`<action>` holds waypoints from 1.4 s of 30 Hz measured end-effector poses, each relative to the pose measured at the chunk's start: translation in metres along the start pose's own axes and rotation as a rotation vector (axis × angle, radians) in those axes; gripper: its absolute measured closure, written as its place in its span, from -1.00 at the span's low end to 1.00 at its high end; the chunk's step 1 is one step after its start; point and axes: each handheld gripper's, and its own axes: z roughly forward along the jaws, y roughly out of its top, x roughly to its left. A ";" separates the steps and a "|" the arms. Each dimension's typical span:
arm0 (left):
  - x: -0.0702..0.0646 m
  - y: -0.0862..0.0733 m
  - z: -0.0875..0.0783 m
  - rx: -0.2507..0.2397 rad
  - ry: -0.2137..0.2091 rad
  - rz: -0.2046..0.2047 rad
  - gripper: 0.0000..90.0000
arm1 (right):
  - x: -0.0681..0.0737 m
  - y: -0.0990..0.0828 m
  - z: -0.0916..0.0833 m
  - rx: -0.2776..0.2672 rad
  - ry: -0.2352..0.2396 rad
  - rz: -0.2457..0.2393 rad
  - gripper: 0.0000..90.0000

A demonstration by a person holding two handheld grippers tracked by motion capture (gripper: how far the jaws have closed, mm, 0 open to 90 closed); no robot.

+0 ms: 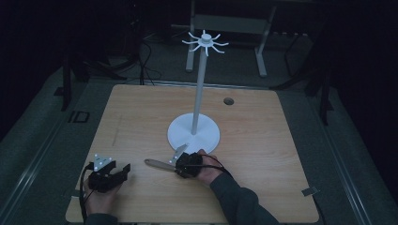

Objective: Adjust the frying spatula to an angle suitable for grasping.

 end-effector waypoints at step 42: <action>-0.004 0.000 0.004 0.021 -0.003 0.019 -0.13 | -0.076 -0.101 -0.058 0.068 -0.138 0.327 0.62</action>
